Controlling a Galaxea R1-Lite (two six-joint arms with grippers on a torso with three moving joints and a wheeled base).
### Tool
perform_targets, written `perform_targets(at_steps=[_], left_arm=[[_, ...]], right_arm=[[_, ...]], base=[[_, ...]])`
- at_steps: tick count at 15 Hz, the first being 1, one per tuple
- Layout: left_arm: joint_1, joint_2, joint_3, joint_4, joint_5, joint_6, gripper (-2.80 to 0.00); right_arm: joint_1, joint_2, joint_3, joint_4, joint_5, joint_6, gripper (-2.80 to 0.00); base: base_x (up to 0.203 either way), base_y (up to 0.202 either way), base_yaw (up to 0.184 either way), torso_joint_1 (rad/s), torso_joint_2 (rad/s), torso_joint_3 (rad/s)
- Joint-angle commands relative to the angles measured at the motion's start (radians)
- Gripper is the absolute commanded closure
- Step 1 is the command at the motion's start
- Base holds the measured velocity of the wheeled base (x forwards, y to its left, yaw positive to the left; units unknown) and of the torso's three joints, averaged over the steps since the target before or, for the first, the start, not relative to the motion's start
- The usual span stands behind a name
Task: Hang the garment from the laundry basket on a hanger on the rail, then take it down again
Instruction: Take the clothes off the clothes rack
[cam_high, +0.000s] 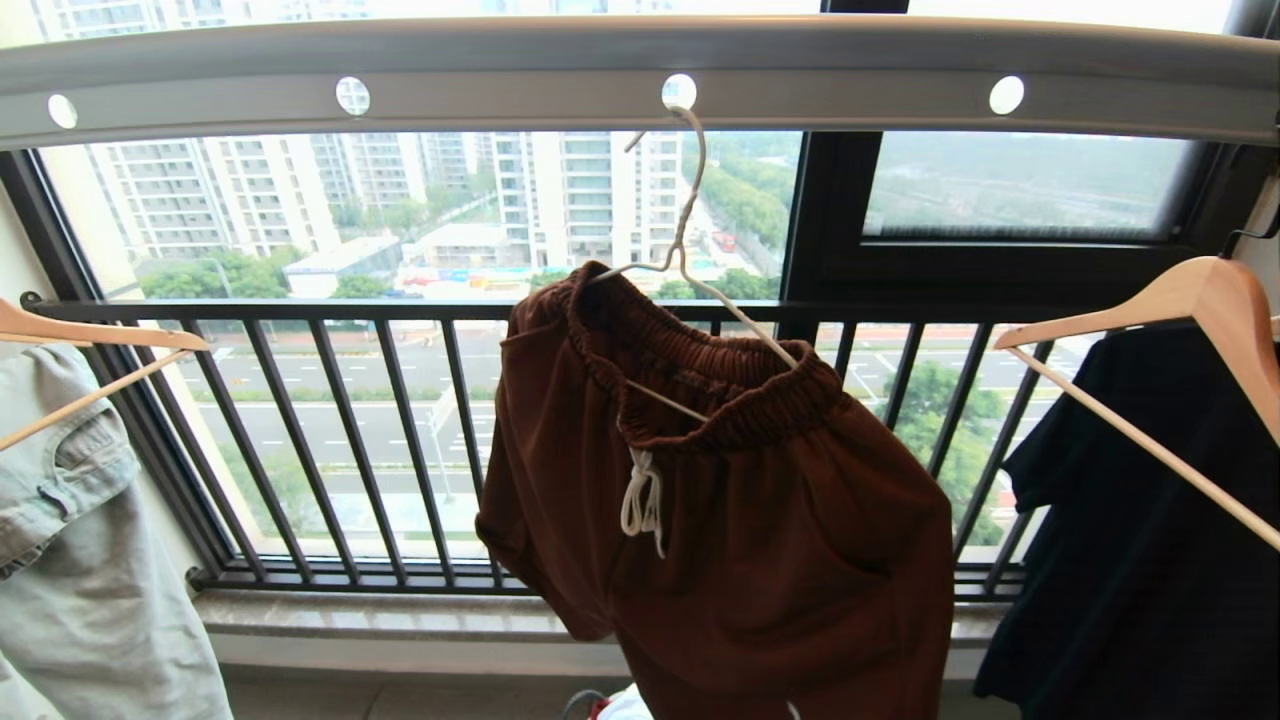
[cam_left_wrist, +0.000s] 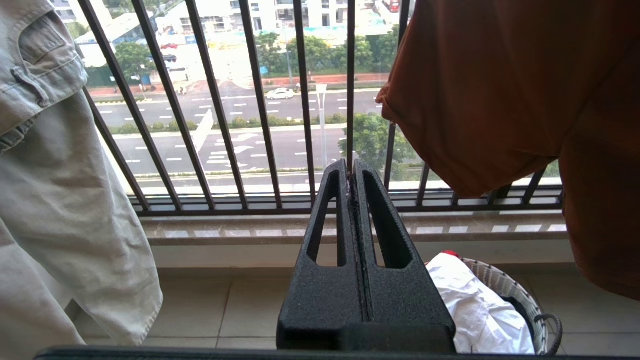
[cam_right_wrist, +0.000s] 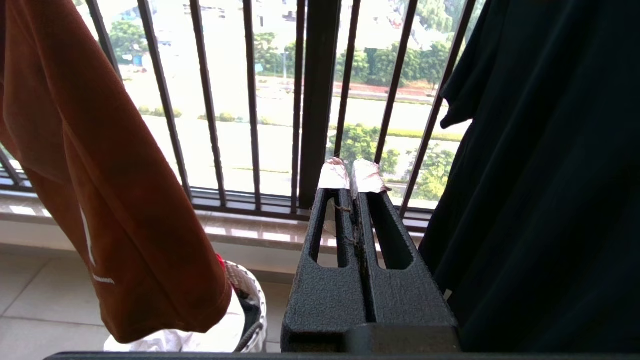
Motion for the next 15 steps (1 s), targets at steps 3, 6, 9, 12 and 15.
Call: perform_targets(at_steps=[3, 6, 9, 12, 15], left_arm=[[0.0, 0.001, 0.0, 0.0, 0.003, -0.001, 0.0], [0.0, 0.001, 0.0, 0.0, 0.002, -0.001, 0.0], [0.0, 0.001, 0.0, 0.0, 0.002, -0.001, 0.0], [0.0, 0.001, 0.0, 0.0, 0.002, -0.001, 0.0], [0.0, 0.001, 0.0, 0.0, 0.002, -0.002, 0.0]], right_arm=[[0.0, 0.002, 0.0, -0.001, 0.0, -0.001, 0.0], [0.0, 0.002, 0.0, -0.001, 0.0, -0.001, 0.0], [0.0, 0.002, 0.0, -0.001, 0.0, -0.001, 0.0], [0.0, 0.002, 0.0, -0.001, 0.0, -0.001, 0.0], [0.0, 0.002, 0.0, -0.001, 0.0, -0.001, 0.0]], base=[[0.0, 0.0, 0.0, 0.0, 0.0, 0.0], [0.0, 0.0, 0.0, 0.0, 0.0, 0.0], [0.0, 0.0, 0.0, 0.0, 0.0, 0.0], [0.0, 0.0, 0.0, 0.0, 0.0, 0.0], [0.0, 0.0, 0.0, 0.0, 0.0, 0.0]])
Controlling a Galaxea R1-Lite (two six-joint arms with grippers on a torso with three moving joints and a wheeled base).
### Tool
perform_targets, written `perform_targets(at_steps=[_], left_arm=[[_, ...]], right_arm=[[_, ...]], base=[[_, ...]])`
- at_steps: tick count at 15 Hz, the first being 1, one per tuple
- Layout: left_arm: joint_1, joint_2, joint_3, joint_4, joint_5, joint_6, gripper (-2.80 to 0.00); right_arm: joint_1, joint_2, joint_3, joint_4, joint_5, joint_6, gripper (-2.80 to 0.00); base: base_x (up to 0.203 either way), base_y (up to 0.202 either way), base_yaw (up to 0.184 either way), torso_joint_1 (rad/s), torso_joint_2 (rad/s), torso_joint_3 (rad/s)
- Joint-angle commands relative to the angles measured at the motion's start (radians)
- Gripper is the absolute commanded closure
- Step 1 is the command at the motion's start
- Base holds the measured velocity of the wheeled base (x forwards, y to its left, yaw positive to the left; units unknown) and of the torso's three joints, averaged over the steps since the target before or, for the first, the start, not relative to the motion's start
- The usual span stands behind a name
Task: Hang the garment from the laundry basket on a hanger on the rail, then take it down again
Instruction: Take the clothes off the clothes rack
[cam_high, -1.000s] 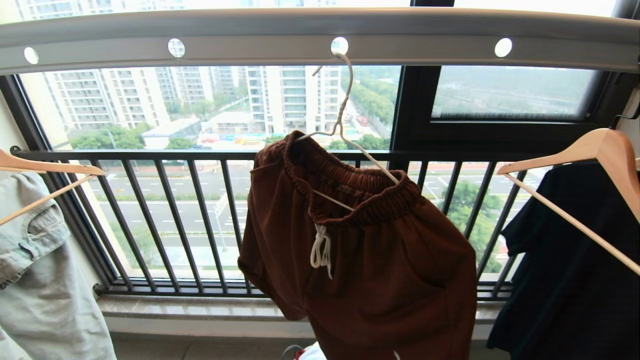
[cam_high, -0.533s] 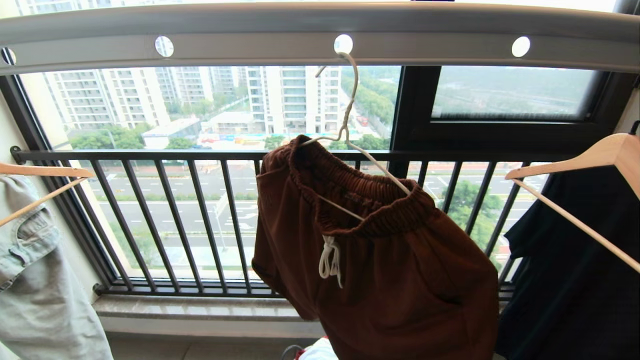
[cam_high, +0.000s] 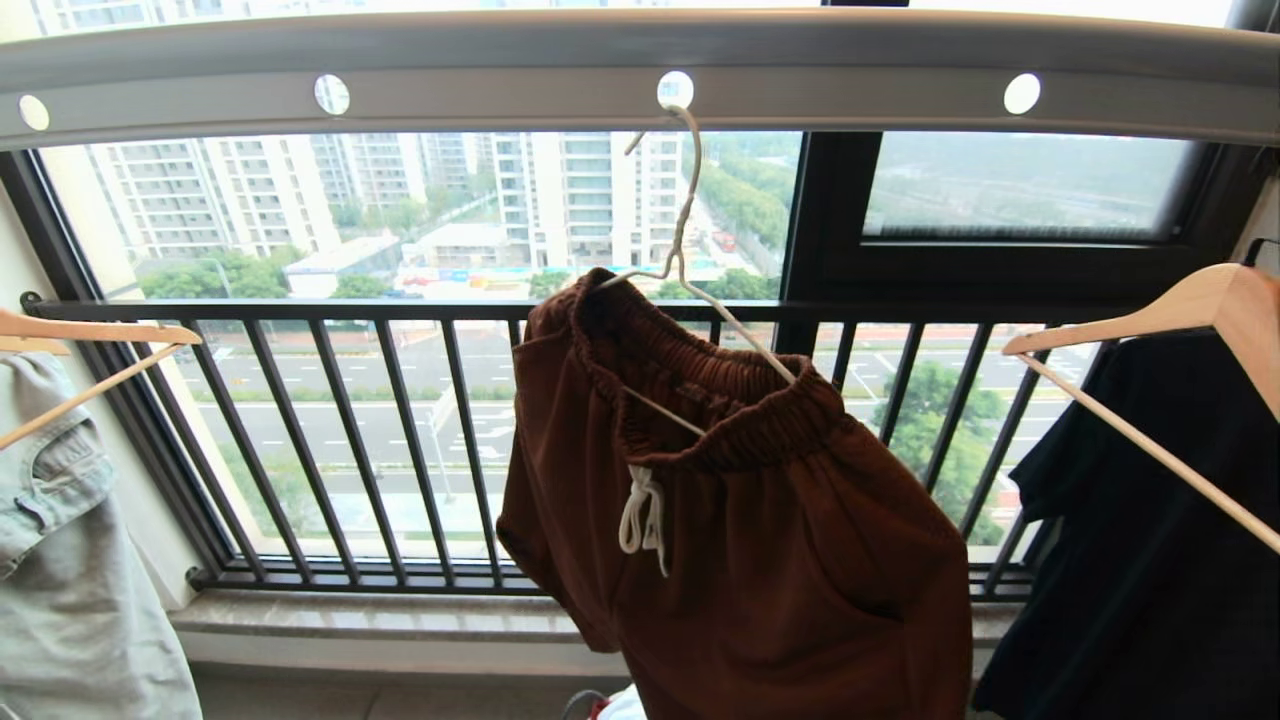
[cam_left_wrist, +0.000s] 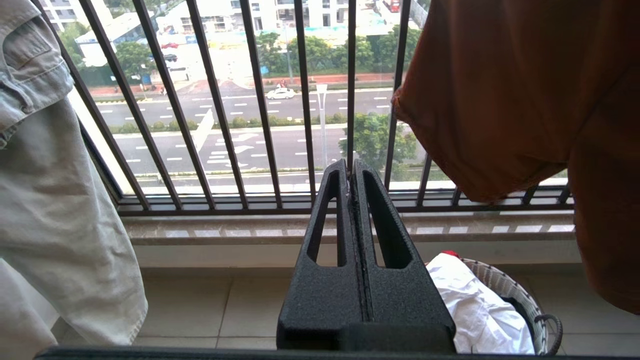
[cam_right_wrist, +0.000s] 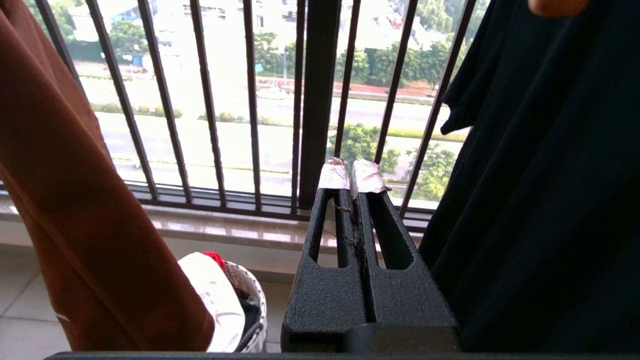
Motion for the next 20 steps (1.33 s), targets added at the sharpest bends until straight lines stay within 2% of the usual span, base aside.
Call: perform_targets(at_steps=[1, 17, 20], left_arm=[[0.0, 0.001, 0.0, 0.0, 0.001, 0.001, 0.0], [0.0, 0.001, 0.0, 0.0, 0.001, 0.001, 0.0], [0.0, 0.001, 0.0, 0.0, -0.001, 0.0, 0.0]], right_arm=[[0.0, 0.002, 0.0, 0.0, 0.0, -0.001, 0.0], [0.0, 0.002, 0.0, 0.0, 0.002, -0.008, 0.0], [0.0, 0.005, -0.077, 0.018, -0.001, -0.004, 0.0]], base=[[0.0, 0.0, 0.0, 0.0, 0.0, 0.0], [0.0, 0.0, 0.0, 0.0, 0.0, 0.0], [0.0, 0.0, 0.0, 0.0, 0.0, 0.0]])
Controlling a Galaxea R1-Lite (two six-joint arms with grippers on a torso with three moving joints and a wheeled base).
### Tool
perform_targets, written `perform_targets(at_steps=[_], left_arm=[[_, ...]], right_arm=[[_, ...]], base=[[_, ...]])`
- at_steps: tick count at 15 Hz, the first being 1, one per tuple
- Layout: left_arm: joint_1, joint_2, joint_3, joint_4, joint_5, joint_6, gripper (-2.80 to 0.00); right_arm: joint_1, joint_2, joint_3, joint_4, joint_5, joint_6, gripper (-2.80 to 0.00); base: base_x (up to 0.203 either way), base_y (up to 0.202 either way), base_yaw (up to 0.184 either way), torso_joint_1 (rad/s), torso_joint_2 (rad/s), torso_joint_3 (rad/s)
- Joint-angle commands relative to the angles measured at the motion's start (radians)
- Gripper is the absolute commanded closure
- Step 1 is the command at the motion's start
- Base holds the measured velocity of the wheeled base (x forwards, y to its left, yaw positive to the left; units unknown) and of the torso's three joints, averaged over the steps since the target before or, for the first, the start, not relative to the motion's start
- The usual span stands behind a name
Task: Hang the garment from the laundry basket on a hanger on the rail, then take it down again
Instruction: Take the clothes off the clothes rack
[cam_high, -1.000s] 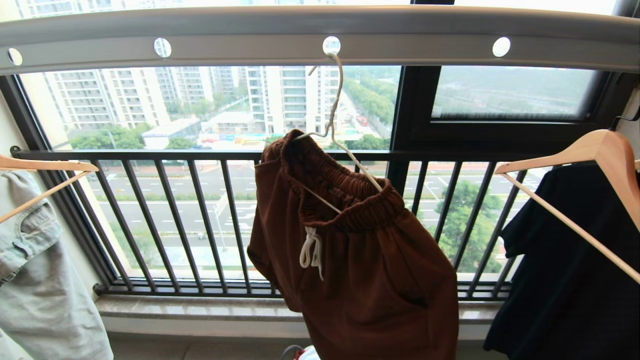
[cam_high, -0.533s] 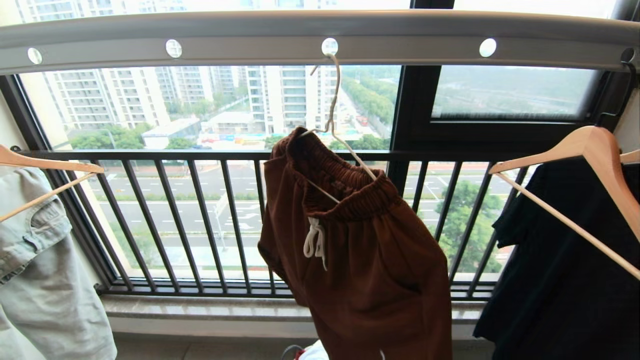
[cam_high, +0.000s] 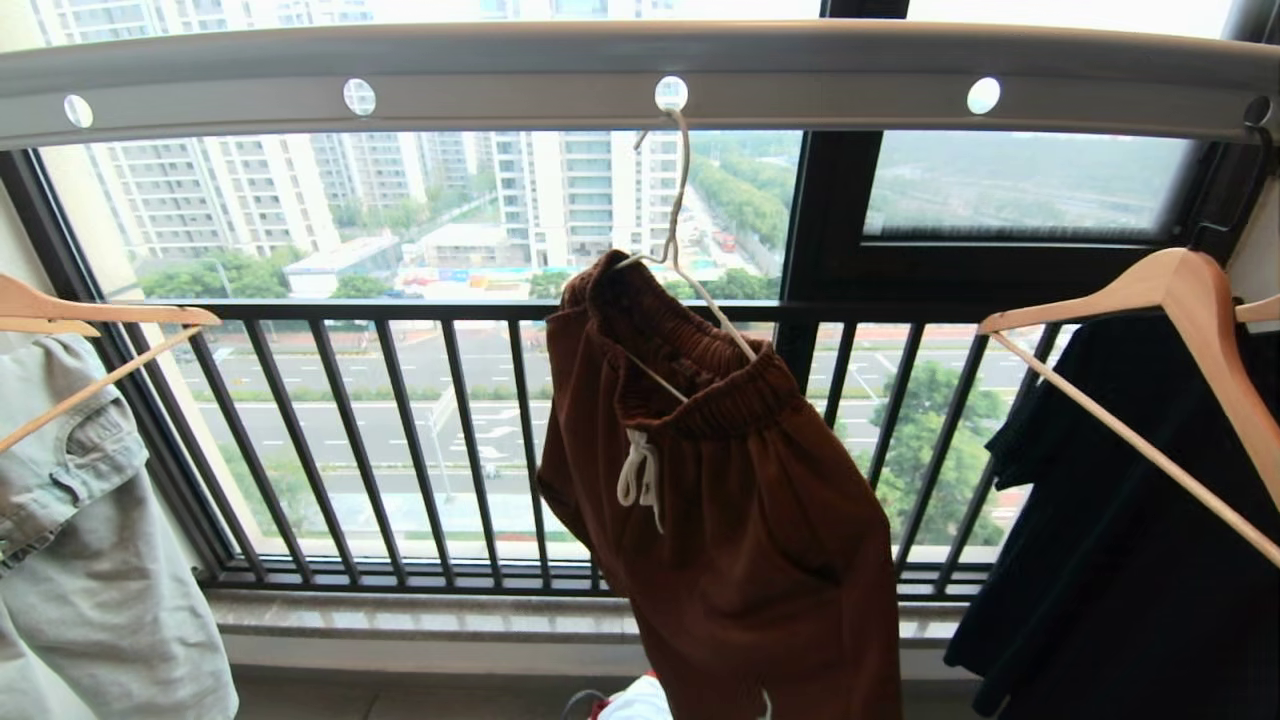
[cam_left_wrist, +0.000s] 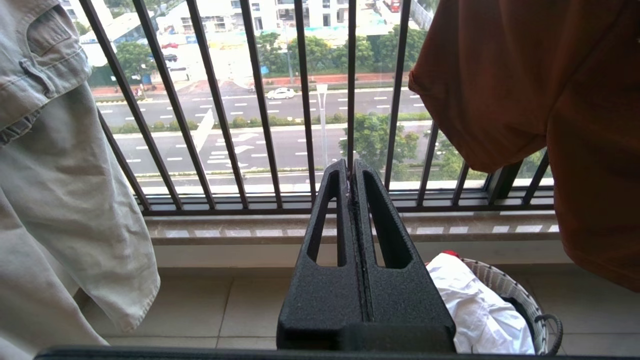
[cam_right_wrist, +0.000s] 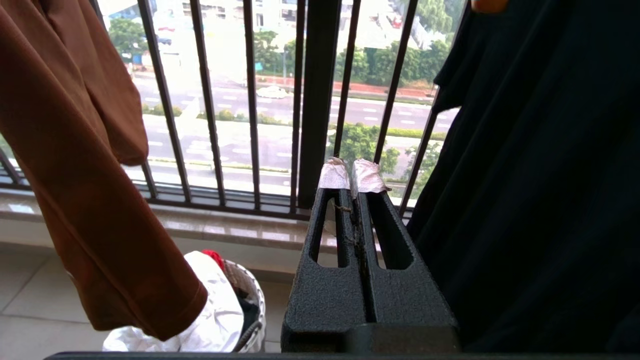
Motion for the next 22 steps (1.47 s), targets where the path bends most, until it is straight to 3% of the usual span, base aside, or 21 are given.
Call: perform_targets(at_steps=[1, 4, 13, 17, 19, 22], left_arm=[[0.0, 0.001, 0.0, 0.0, -0.001, 0.0, 0.0], [0.0, 0.001, 0.0, 0.0, -0.001, 0.0, 0.0], [0.0, 0.001, 0.0, 0.0, 0.001, 0.0, 0.0], [0.0, 0.001, 0.0, 0.0, -0.001, 0.0, 0.0], [0.0, 0.001, 0.0, 0.0, -0.001, 0.0, 0.0], [0.0, 0.001, 0.0, 0.0, -0.001, 0.0, 0.0]], right_arm=[[0.0, 0.015, -0.114, 0.035, -0.001, 0.0, 0.0], [0.0, 0.155, -0.321, 0.141, 0.003, -0.001, 0.0], [-0.003, 0.884, -0.995, 0.288, 0.003, -0.002, 0.0], [0.184, 1.174, -1.241, 0.336, 0.002, 0.002, 0.0], [0.329, 1.298, -1.399, 0.366, -0.015, 0.003, 0.0], [0.543, 1.446, -1.557, 0.4, -0.117, 0.006, 0.0]], base=[[0.0, 0.0, 0.0, 0.0, 0.0, 0.0], [0.0, 0.0, 0.0, 0.0, 0.0, 0.0], [0.0, 0.0, 0.0, 0.0, 0.0, 0.0], [0.0, 0.0, 0.0, 0.0, 0.0, 0.0], [0.0, 0.0, 0.0, 0.0, 0.0, 0.0], [0.0, 0.0, 0.0, 0.0, 0.0, 0.0]])
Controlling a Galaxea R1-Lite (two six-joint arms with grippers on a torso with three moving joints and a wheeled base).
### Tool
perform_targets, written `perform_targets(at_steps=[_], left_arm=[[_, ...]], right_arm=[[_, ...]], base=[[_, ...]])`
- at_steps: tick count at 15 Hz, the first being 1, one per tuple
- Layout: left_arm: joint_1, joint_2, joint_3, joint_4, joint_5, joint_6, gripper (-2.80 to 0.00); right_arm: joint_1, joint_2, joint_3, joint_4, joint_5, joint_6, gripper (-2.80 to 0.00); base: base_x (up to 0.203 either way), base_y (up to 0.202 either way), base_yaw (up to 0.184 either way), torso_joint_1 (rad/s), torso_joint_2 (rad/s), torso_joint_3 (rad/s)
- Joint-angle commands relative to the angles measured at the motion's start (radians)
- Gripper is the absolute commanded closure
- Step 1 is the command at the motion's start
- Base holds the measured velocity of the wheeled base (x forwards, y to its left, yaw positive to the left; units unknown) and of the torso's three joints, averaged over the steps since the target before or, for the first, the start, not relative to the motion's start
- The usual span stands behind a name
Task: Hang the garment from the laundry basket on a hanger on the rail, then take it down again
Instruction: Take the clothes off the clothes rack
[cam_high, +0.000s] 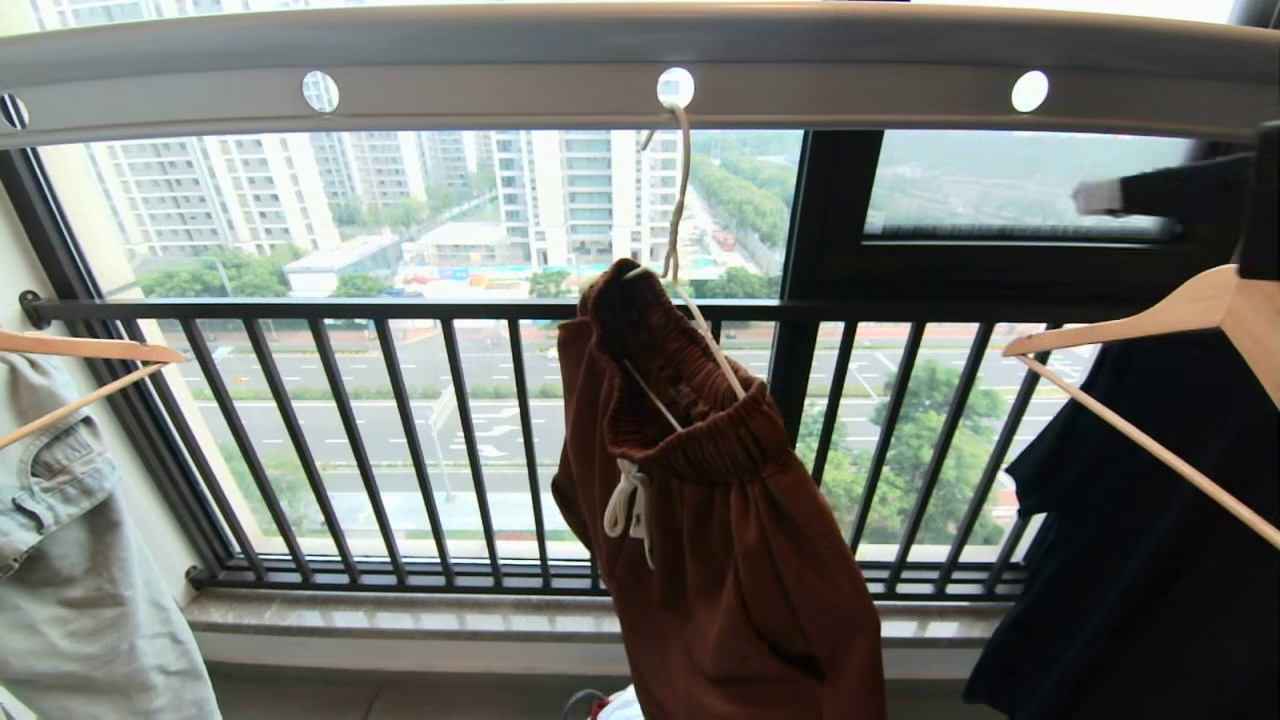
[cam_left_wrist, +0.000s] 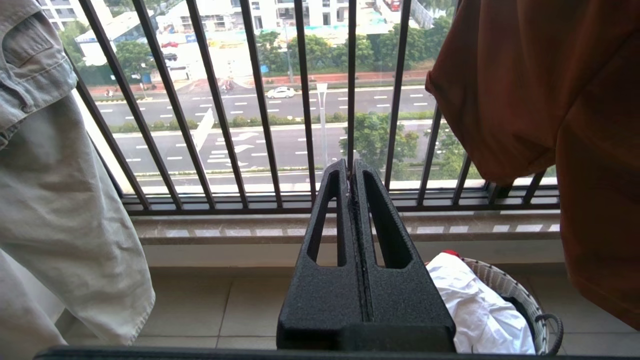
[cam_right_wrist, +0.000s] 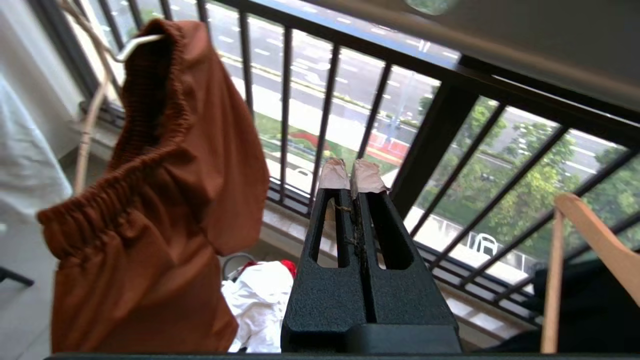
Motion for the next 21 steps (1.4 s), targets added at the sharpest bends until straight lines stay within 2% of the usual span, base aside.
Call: perform_targets(at_steps=[1, 2, 3, 5, 9, 11, 16, 18, 21], left_arm=[[0.0, 0.001, 0.0, 0.0, 0.0, 0.0, 0.0], [0.0, 0.001, 0.0, 0.0, 0.001, -0.001, 0.0], [0.0, 0.001, 0.0, 0.0, 0.001, 0.0, 0.0], [0.0, 0.001, 0.0, 0.0, 0.0, 0.0, 0.0], [0.0, 0.001, 0.0, 0.0, 0.0, 0.0, 0.0], [0.0, 0.001, 0.0, 0.0, 0.0, 0.0, 0.0], [0.0, 0.001, 0.0, 0.0, 0.0, 0.0, 0.0], [0.0, 0.001, 0.0, 0.0, 0.001, 0.0, 0.0], [0.0, 0.001, 0.0, 0.0, 0.0, 0.0, 0.0]], right_arm=[[0.162, 0.176, -0.11, 0.01, -0.088, 0.003, 0.0], [0.229, 0.202, -0.137, 0.012, -0.138, 0.015, 0.0], [0.293, 0.229, -0.165, 0.015, -0.193, 0.031, -2.8], [0.39, 0.294, -0.222, 0.013, -0.315, 0.049, -2.8], [0.476, 0.412, -0.312, -0.047, -0.387, 0.068, -2.8], [0.532, 0.458, -0.328, -0.093, -0.491, 0.069, -2.8], [0.533, 0.565, -0.341, -0.244, -0.61, 0.058, -2.8], [0.52, 0.6, -0.346, -0.312, -0.623, 0.048, -2.8], [0.456, 0.629, -0.347, -0.329, -0.623, 0.028, -2.8]], base=[[0.0, 0.0, 0.0, 0.0, 0.0, 0.0], [0.0, 0.0, 0.0, 0.0, 0.0, 0.0], [0.0, 0.0, 0.0, 0.0, 0.0, 0.0], [0.0, 0.0, 0.0, 0.0, 0.0, 0.0], [0.0, 0.0, 0.0, 0.0, 0.0, 0.0], [0.0, 0.0, 0.0, 0.0, 0.0, 0.0], [0.0, 0.0, 0.0, 0.0, 0.0, 0.0], [0.0, 0.0, 0.0, 0.0, 0.0, 0.0], [0.0, 0.0, 0.0, 0.0, 0.0, 0.0]])
